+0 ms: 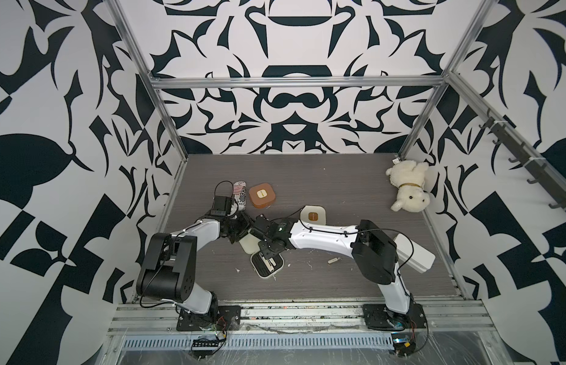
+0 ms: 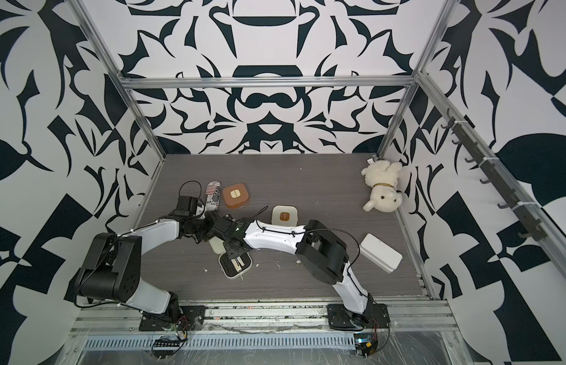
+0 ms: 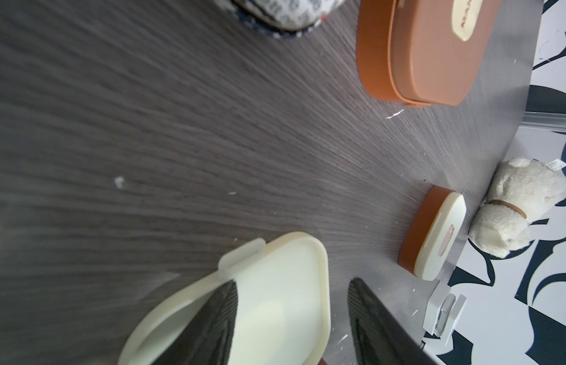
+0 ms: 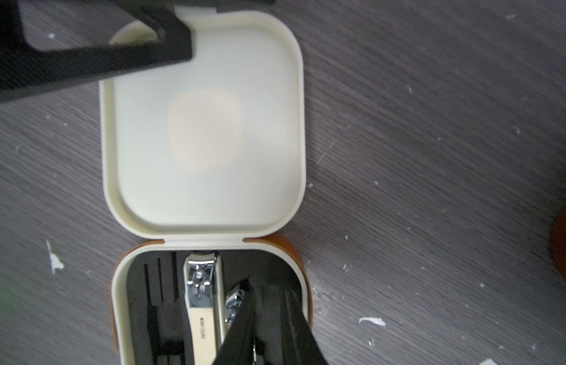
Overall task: Organize nail clipper sets
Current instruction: Place the nail clipper in the storage box.
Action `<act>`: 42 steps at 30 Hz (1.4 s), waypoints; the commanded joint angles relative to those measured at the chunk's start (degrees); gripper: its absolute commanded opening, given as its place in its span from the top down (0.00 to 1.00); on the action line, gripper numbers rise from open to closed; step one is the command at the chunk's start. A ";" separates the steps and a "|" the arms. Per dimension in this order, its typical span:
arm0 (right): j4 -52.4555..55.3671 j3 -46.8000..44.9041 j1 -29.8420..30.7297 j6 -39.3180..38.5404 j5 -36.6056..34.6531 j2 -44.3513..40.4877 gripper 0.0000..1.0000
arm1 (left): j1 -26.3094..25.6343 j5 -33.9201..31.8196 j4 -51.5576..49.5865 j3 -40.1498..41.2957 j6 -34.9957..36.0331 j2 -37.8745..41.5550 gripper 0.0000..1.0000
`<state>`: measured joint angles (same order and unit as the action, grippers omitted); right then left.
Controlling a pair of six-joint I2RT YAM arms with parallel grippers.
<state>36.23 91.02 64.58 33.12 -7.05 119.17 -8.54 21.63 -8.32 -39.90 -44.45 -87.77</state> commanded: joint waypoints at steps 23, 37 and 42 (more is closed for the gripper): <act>-2.52 -1.15 0.01 2.10 3.66 -1.41 0.81 | 0.18 -2.66 -5.22 1.86 0.99 -1.11 0.39; -1.86 -1.86 0.02 2.56 3.01 -0.18 0.84 | 0.19 -2.67 -5.31 2.02 0.95 -0.98 0.39; -1.26 -1.93 0.02 3.09 2.61 0.49 0.85 | 0.14 -2.64 -5.26 2.01 1.04 -0.99 0.39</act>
<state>34.02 89.43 64.58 34.96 -3.25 119.24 -8.54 21.63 -8.34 -39.90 -44.07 -87.77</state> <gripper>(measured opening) 0.149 0.607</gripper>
